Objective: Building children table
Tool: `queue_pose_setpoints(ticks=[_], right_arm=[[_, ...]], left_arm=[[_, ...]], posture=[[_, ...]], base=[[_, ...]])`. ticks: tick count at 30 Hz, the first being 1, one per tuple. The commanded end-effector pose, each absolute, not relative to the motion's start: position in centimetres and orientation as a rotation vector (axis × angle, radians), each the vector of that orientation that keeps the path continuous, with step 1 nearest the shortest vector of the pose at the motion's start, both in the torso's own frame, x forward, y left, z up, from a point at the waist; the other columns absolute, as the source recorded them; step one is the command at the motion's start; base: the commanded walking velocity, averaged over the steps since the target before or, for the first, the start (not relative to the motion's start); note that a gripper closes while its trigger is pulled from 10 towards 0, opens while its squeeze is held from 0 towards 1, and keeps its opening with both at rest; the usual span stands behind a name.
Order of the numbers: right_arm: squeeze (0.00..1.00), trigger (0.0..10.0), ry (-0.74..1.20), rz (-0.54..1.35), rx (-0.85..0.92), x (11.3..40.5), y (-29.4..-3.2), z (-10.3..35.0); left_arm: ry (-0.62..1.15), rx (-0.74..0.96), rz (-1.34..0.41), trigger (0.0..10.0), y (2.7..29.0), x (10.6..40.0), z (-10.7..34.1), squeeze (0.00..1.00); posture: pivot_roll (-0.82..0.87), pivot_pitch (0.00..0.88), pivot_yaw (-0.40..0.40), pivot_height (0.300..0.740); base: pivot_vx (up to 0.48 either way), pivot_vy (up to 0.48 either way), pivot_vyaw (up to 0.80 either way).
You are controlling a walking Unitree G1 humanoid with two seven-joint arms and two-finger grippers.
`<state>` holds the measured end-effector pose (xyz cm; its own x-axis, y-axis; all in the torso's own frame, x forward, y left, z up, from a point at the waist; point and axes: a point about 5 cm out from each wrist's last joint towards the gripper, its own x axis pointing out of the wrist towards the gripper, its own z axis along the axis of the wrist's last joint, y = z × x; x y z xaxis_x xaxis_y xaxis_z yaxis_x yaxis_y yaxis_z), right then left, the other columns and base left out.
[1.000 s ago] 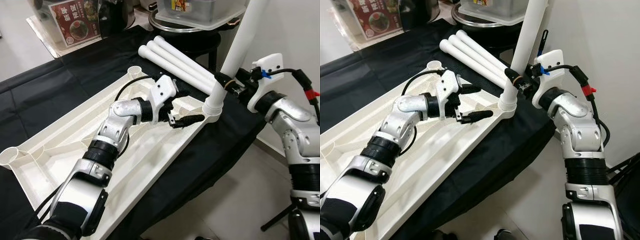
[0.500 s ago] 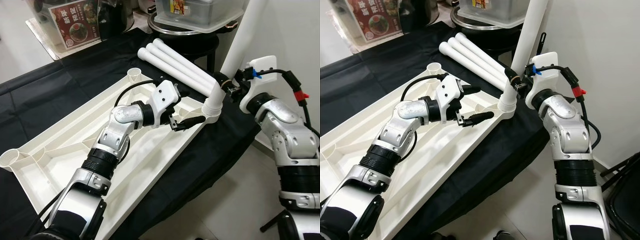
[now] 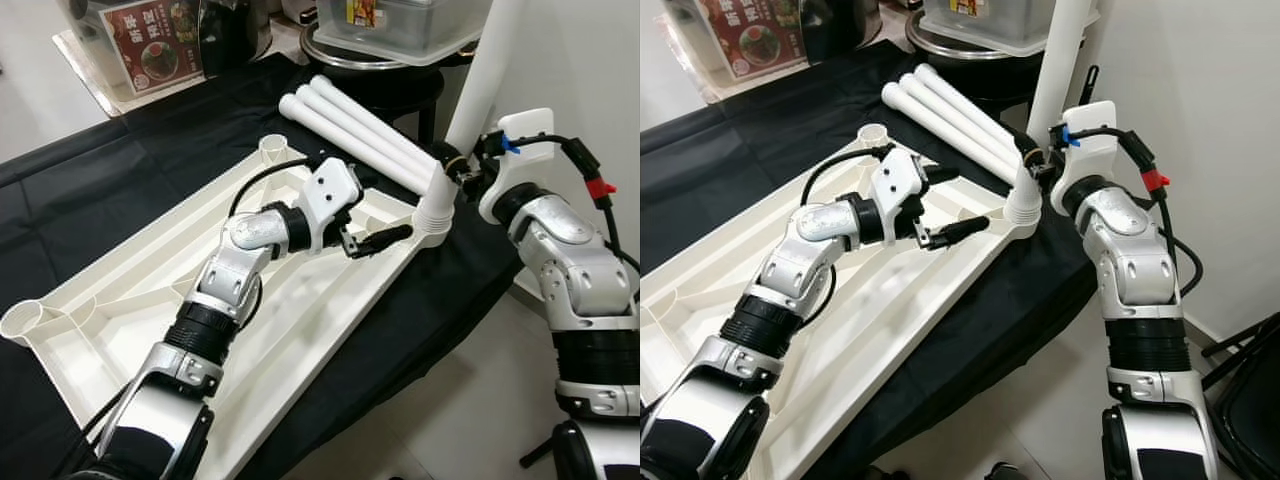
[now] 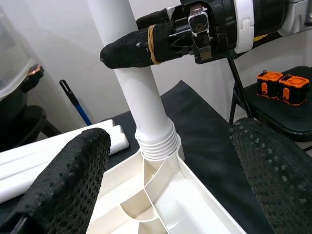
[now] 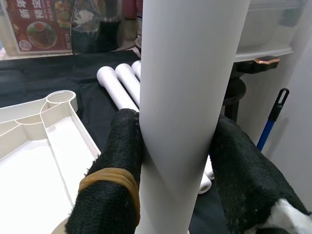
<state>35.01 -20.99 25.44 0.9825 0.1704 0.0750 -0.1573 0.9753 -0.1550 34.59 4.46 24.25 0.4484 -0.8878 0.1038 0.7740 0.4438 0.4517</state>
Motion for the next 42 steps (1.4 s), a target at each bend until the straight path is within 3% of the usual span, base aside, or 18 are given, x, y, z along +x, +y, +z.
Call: queue_pose_setpoints(ticks=[1, 4, 5, 6, 7, 15, 18, 25, 31, 33, 37, 42], right_arm=[[0.0, 0.0, 0.196, 0.07, -0.149, 34.9, -22.5, 19.5], [0.0, 0.5, 0.187, 0.069, -0.147, 34.8, -22.5, 19.6], [0.0, 4.9, 0.177, 0.067, -0.148, 34.8, -22.4, 19.7], [0.0, 4.9, 0.177, 0.067, -0.148, 34.8, -22.4, 19.7], [0.0, 9.8, 0.173, 0.066, -0.155, 34.8, -22.4, 19.8], [0.0, 10.0, 0.16, 0.052, -0.168, 34.5, -22.6, 19.8], [0.0, 10.0, 0.162, 0.053, -0.164, 34.4, -22.6, 19.7], [0.0, 10.0, 0.161, 0.059, -0.161, 34.4, -22.4, 19.7], [0.0, 10.0, 0.161, 0.062, -0.159, 34.3, -22.2, 19.6], [0.0, 10.0, 0.161, 0.073, -0.155, 34.3, -21.8, 19.5], [0.0, 10.0, 0.16, 0.076, -0.154, 34.2, -21.7, 19.4], [0.0, 10.0, 0.155, 0.092, -0.15, 34.3, -21.2, 19.5]], left_arm=[[-0.347, 0.353, -1.052, 10.0, 4.5, 34.4, 24.0, 0.0], [-0.373, 0.291, -1.031, 10.0, 4.5, 34.6, 25.0, 0.0], [-0.392, 0.247, -1.018, 10.0, 4.6, 34.7, 25.8, 0.0], [-0.392, 0.247, -1.018, 10.0, 4.6, 34.7, 25.8, 0.0], [-0.41, 0.205, -1.004, 10.0, 4.7, 34.8, 26.5, 0.0], [-0.521, -0.094, -0.972, 10.0, 5.0, 35.1, 31.1, 0.0], [-0.54, -0.131, -0.999, 10.0, 4.2, 34.8, 32.1, 0.0], [-0.508, -0.16, -1.097, 10.0, 0.0, 34.5, 35.0, 0.0], [-0.504, -0.164, -1.127, 10.0, -1.4, 34.3, 36.1, 0.0], [-0.514, -0.078, -1.127, 10.0, -3.7, 34.1, 37.0, 0.0], [-0.517, -0.052, -1.122, 10.0, -4.1, 34.0, 37.1, 0.0], [-0.469, -0.009, -0.977, 10.0, -4.2, 35.4, 36.4, 0.0]], posture=[[-0.08, 0.149, 0.043, 0.74], [-0.08, 0.149, 0.045, 0.74], [-0.08, 0.149, 0.044, 0.74], [-0.08, 0.149, 0.044, 0.74], [-0.08, 0.149, 0.045, 0.74], [-0.09, 0.152, 0.05, 0.74], [-0.08, 0.152, 0.048, 0.74], [-0.08, 0.151, 0.049, 0.74], [-0.08, 0.149, 0.052, 0.74], [-0.09, 0.149, 0.057, 0.74], [-0.09, 0.149, 0.057, 0.74], [-0.09, 0.149, 0.058, 0.74]], base=[[0.0, 0.0, 0.0], [0.0, 0.0, 0.0], [0.0, 0.0, 0.0], [0.0, 0.0, 0.0], [0.0, 0.0, 0.0], [0.0, 0.0, 0.0], [0.0, 0.0, 0.0], [0.0, 0.0, 0.0], [0.0, 0.0, 0.0], [0.0, 0.0, 0.0], [0.0, 0.0, 0.0], [0.0, 0.0, 0.0]])
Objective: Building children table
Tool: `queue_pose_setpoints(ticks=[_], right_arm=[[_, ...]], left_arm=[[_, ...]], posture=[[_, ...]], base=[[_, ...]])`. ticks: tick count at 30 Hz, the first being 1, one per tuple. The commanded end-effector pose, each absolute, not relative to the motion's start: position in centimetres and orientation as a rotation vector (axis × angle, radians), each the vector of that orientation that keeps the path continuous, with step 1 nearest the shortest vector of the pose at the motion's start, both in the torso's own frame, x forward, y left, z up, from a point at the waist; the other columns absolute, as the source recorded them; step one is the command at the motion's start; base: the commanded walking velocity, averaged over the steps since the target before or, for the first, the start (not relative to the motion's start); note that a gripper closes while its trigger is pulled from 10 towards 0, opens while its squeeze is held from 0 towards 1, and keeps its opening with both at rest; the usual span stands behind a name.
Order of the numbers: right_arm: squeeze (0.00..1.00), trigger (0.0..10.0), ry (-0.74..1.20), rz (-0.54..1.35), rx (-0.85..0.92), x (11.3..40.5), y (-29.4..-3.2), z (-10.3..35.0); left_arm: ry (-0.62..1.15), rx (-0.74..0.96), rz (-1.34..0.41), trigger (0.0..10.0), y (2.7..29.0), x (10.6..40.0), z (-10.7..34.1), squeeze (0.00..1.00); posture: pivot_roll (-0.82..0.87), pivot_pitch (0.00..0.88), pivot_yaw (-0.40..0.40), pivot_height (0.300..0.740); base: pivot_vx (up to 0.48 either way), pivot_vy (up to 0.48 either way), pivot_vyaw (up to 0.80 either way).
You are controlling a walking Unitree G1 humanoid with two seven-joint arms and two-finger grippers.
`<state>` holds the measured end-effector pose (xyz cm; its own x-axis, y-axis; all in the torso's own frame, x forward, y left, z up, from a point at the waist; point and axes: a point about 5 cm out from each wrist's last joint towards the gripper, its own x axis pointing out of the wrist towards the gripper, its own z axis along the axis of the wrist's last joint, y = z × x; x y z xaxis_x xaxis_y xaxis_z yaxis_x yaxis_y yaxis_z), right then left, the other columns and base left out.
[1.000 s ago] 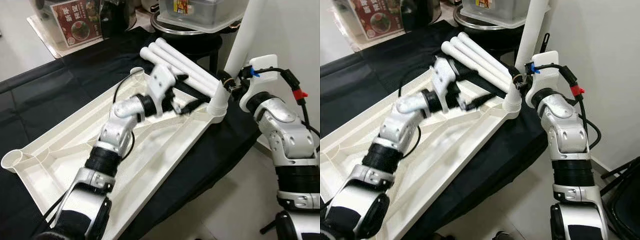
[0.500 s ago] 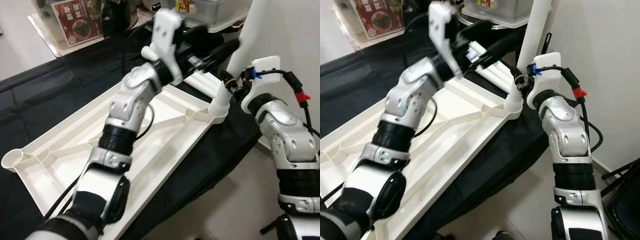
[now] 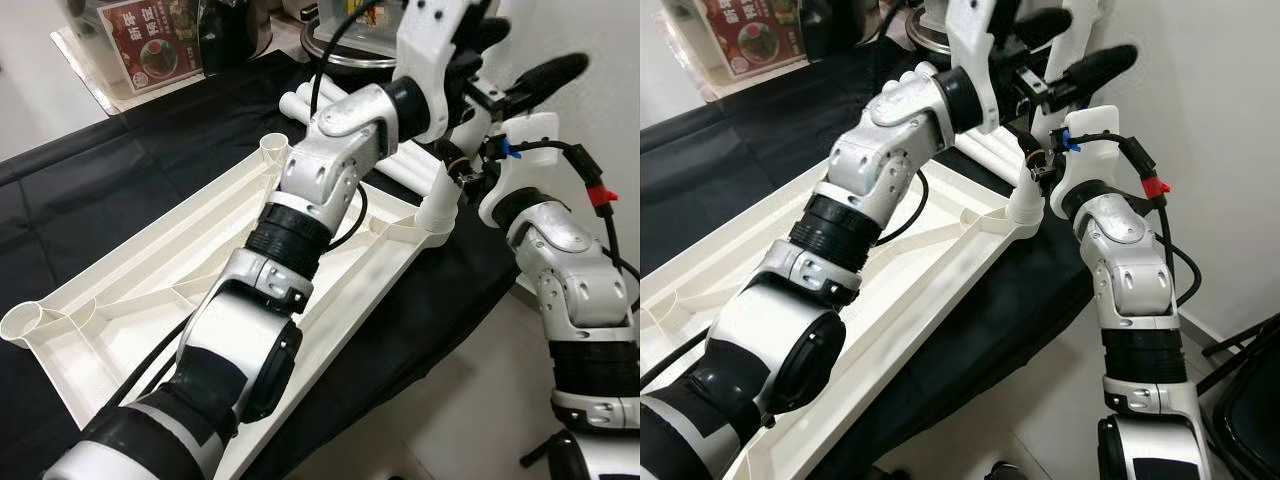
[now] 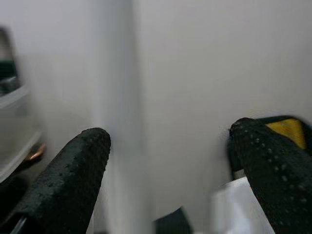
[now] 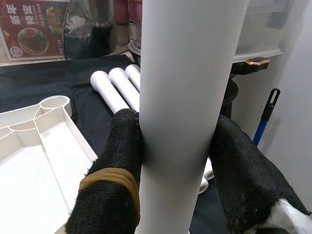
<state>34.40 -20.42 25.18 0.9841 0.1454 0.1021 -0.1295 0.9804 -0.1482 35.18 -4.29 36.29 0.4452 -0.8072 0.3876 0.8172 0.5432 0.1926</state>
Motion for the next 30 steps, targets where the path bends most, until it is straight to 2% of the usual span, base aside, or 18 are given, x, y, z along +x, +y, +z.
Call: queue_pose_setpoints(ticks=[1, 12, 22, 23, 24, 25, 30], right_arm=[[0.0, 10.0, 0.155, 0.094, -0.15, 34.3, -21.2, 19.5], [0.0, 10.0, 0.149, 0.104, -0.149, 34.3, -20.8, 19.6], [0.0, 10.0, 0.148, 0.11, -0.146, 34.2, -20.6, 19.4], [0.0, 10.0, 0.146, 0.11, -0.146, 34.2, -20.6, 19.5], [0.0, 10.0, 0.144, 0.11, -0.145, 34.2, -20.6, 19.5], [0.0, 10.0, 0.143, 0.109, -0.145, 34.2, -20.6, 19.5], [0.0, 10.0, 0.141, 0.107, -0.145, 34.1, -20.7, 19.6]], left_arm=[[-0.462, -0.018, -0.967, 10.0, -4.1, 35.6, 36.3, 0.0], [-0.426, -0.048, -0.928, 10.0, -5.6, 35.7, 36.2, 0.0], [-0.443, -0.065, -0.994, 10.0, -8.0, 34.5, 36.7, 0.0], [-0.435, -0.056, -0.98, 4.8, -8.1, 34.6, 36.6, 0.0], [-0.43, -0.05, -0.97, 4.8, -8.2, 34.7, 36.5, 0.0], [-0.428, -0.04, -0.958, 0.0, -8.2, 34.8, 36.5, 0.0], [-0.42, -0.009, -0.917, 0.0, -8.0, 35.1, 36.3, 0.0]], posture=[[-0.09, 0.15, 0.056, 0.74], [-0.09, 0.15, 0.057, 0.74], [-0.09, 0.143, 0.062, 0.74], [-0.09, 0.143, 0.065, 0.74], [-0.1, 0.142, 0.065, 0.74], [-0.1, 0.141, 0.066, 0.74], [-0.1, 0.139, 0.068, 0.74]], base=[[0.0, 0.0, 0.0], [0.0, 0.0, 0.0], [0.0, 0.0, 0.0], [0.0, 0.0, 0.0], [0.0, 0.0, 0.0], [0.0, 0.0, 0.0], [0.0, 0.0, 0.0]])
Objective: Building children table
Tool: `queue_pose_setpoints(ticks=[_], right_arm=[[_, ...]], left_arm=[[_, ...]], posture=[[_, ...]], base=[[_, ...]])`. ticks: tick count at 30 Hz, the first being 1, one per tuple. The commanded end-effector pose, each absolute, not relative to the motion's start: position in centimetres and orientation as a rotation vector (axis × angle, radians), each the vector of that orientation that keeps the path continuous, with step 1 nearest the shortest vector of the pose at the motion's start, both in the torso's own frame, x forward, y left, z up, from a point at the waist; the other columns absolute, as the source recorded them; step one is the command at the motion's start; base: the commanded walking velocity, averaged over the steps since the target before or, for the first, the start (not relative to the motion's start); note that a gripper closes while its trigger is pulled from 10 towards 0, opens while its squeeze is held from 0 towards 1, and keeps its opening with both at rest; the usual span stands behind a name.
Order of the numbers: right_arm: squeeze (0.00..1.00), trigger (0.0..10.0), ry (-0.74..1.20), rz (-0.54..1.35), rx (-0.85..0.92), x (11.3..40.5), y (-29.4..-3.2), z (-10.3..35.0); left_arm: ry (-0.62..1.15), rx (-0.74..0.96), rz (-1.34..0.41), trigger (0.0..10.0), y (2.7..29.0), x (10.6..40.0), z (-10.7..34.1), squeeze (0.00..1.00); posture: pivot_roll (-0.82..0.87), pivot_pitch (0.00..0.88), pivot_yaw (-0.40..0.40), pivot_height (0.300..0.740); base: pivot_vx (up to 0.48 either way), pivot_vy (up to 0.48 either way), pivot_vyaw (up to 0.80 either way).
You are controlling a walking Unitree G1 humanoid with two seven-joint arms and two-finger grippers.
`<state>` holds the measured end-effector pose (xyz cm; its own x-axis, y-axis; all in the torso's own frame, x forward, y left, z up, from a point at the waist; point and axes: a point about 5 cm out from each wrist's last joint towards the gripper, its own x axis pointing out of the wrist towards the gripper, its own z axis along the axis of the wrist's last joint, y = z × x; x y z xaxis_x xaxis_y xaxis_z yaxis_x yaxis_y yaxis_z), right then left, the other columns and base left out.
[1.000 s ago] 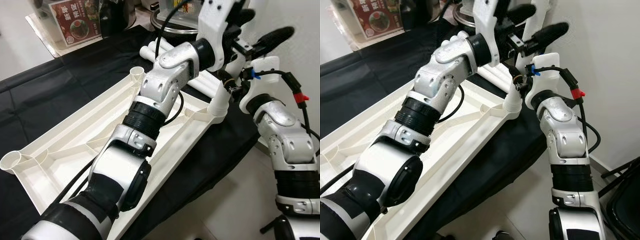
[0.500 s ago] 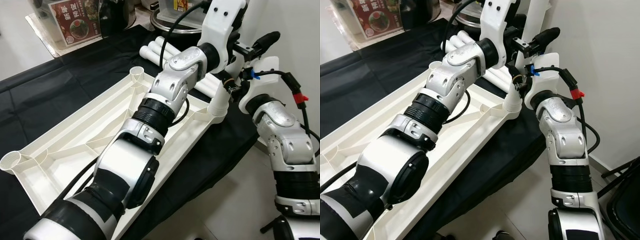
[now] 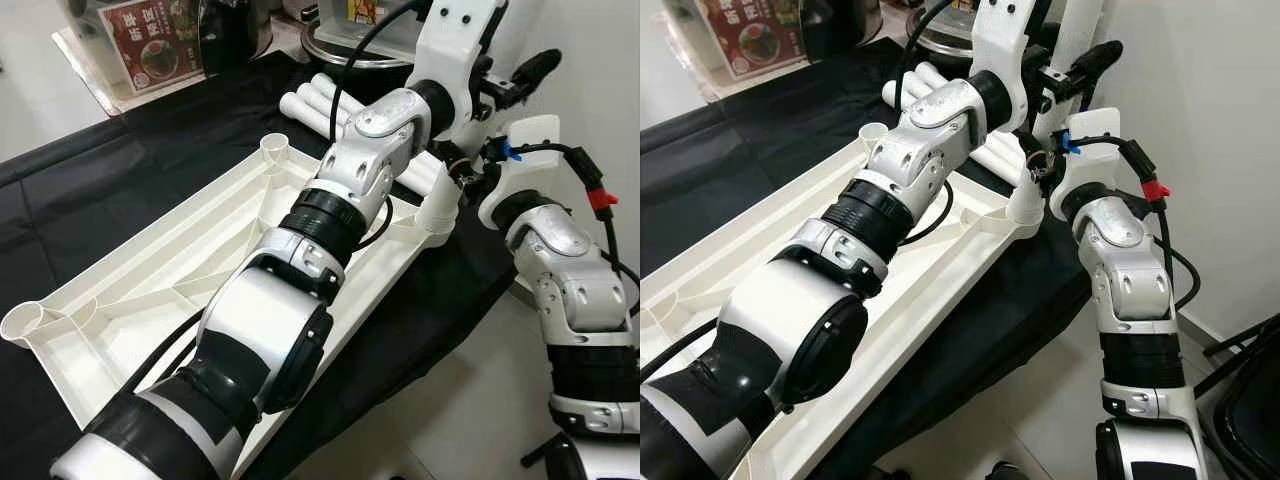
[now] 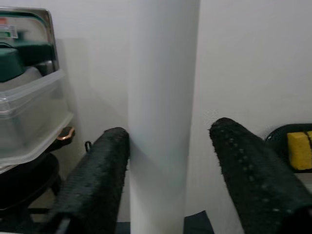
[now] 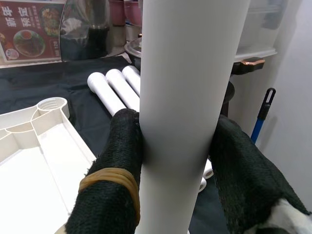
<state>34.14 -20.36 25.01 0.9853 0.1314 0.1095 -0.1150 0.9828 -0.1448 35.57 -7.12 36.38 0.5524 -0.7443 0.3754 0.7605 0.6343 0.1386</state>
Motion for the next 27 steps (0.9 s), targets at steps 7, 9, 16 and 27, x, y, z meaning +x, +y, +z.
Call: queue_pose_setpoints(ticks=[7, 9, 16, 27], right_arm=[[0.0, 10.0, 0.137, 0.111, -0.145, 34.1, -20.6, 19.6], [0.0, 10.0, 0.136, 0.113, -0.145, 34.1, -20.5, 19.7], [1.0, 10.0, 0.126, 0.127, -0.139, 34.0, -20.5, 19.8], [1.0, 10.0, 0.028, 0.289, -0.091, 32.8, -22.8, 22.1]], left_arm=[[-0.418, 0.029, -0.87, 0.0, -7.6, 35.6, 36.0, 0.0], [-0.42, 0.028, -0.861, 0.0, -7.5, 35.7, 36.0, 0.0], [-0.427, 0.026, -0.854, 0.0, -7.2, 35.9, 35.9, 0.0], [-0.444, 0.026, -0.867, 0.0, -6.3, 36.3, 35.4, 0.0]], posture=[[-0.1, 0.135, 0.068, 0.74], [-0.1, 0.136, 0.068, 0.74], [-0.1, 0.14, 0.067, 0.74], [-0.1, 0.145, 0.064, 0.74]], base=[[0.0, 0.0, 0.0], [0.0, 0.0, 0.0], [0.0, 0.0, 0.0], [0.0, 0.0, 0.0]])
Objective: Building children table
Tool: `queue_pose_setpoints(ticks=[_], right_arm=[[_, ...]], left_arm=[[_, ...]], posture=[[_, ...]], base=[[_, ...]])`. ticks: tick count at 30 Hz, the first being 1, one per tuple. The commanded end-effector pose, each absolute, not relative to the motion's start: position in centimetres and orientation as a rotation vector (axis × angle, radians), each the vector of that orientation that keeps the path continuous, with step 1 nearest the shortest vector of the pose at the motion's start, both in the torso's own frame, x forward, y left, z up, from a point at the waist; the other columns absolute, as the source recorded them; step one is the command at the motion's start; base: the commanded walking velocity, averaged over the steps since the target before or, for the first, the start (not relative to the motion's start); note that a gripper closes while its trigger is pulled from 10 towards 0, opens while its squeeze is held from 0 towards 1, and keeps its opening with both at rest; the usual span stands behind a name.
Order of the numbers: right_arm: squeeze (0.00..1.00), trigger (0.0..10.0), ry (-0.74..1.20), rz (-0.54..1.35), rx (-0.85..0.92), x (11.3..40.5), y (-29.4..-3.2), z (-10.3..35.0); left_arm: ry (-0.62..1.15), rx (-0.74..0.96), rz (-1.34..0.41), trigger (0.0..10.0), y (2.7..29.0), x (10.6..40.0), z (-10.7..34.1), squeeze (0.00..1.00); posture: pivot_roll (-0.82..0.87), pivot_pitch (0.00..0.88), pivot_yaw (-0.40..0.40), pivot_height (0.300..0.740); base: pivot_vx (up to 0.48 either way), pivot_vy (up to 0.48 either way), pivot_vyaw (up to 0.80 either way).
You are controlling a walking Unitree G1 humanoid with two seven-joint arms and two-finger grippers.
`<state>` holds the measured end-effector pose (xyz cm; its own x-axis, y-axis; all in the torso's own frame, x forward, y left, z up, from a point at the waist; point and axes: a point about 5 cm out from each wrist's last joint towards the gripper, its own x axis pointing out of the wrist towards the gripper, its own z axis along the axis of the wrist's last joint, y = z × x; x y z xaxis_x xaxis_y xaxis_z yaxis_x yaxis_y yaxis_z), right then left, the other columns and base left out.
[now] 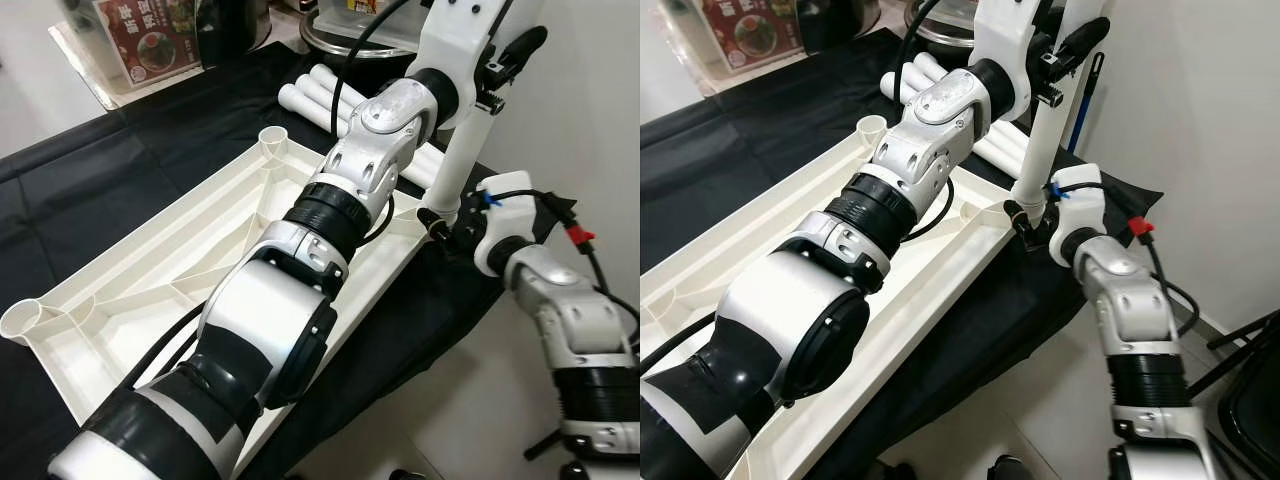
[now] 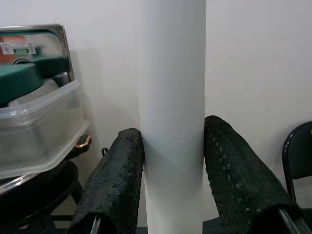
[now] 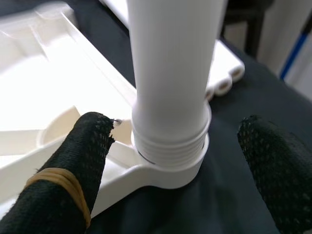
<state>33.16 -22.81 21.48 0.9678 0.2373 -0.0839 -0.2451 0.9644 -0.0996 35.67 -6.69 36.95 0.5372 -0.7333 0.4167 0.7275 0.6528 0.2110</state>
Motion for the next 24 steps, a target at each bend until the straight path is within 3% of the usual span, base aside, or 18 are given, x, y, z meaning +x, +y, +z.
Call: queue_pose_setpoints(ticks=[1, 3, 4, 5, 6, 12, 19, 20, 21, 23, 24], right_arm=[[1.0, 10.0, -0.007, 0.333, -0.075, 32.5, -23.1, 22.8], [1.0, 10.0, -0.047, 0.4, -0.047, 32.0, -23.0, 23.4], [0.69, 10.0, -0.079, 0.482, -0.034, 31.3, -23.2, 24.0], [0.69, 10.0, -0.097, 0.536, -0.029, 30.8, -23.3, 24.3], [0.0, 10.0, -0.107, 0.604, -0.023, 30.1, -23.9, 24.6], [0.0, 10.0, -0.127, 0.666, -0.111, 29.7, -27.1, 26.2], [0.0, 10.0, -0.174, 0.689, -0.248, 31.4, -26.8, 28.3], [0.0, 10.0, -0.179, 0.719, -0.264, 31.7, -26.3, 28.6], [0.0, 10.0, -0.168, 0.749, -0.29, 32.1, -25.7, 28.7], [0.0, 10.0, -0.16, 0.769, -0.308, 32.4, -25.4, 28.8], [0.0, 10.0, -0.14, 0.803, -0.332, 32.5, -25.1, 28.6]], left_arm=[[-0.446, 0.026, -0.865, 0.0, -6.1, 36.3, 35.4, 0.0], [-0.448, 0.025, -0.863, 0.0, -5.9, 36.4, 35.3, 0.0], [-0.452, 0.022, -0.862, 0.0, -5.6, 36.6, 35.3, 0.0], [-0.455, 0.02, -0.862, 0.0, -5.3, 36.7, 35.3, 0.0], [-0.46, 0.019, -0.865, 0.0, -5.0, 36.8, 35.2, 0.0], [-0.48, 0.03, -0.914, 0.0, -3.4, 37.1, 34.8, 0.0], [-0.482, 0.042, -0.965, 0.2, -2.7, 37.1, 34.6, 0.0], [-0.483, 0.048, -0.976, 0.8, -2.6, 37.1, 34.7, 0.0], [-0.483, 0.055, -0.986, 6.7, -2.5, 37.1, 34.7, 0.0], [-0.484, 0.06, -0.993, 6.7, -2.5, 37.0, 34.8, 0.0], [-0.485, 0.07, -0.999, 10.0, -2.5, 37.0, 34.9, 0.0]], posture=[[-0.1, 0.146, 0.064, 0.74], [-0.1, 0.146, 0.064, 0.74], [-0.1, 0.145, 0.064, 0.74], [-0.1, 0.147, 0.064, 0.74], [-0.1, 0.145, 0.062, 0.74], [-0.09, 0.148, 0.065, 0.74], [-0.08, 0.147, 0.066, 0.74], [-0.08, 0.147, 0.067, 0.74], [-0.08, 0.147, 0.068, 0.74], [-0.08, 0.147, 0.068, 0.74], [-0.08, 0.146, 0.069, 0.74]], base=[[0.0, 0.0, 0.0], [0.0, 0.0, 0.0], [0.0, 0.0, 0.0], [0.0, 0.0, 0.0], [0.0, 0.0, 0.0], [0.0, 0.0, 0.0], [0.0, 0.0, 0.0], [0.0, 0.0, 0.0], [0.0, 0.0, 0.0], [0.0, 0.0, 0.0], [0.0, 0.0, 0.0]])
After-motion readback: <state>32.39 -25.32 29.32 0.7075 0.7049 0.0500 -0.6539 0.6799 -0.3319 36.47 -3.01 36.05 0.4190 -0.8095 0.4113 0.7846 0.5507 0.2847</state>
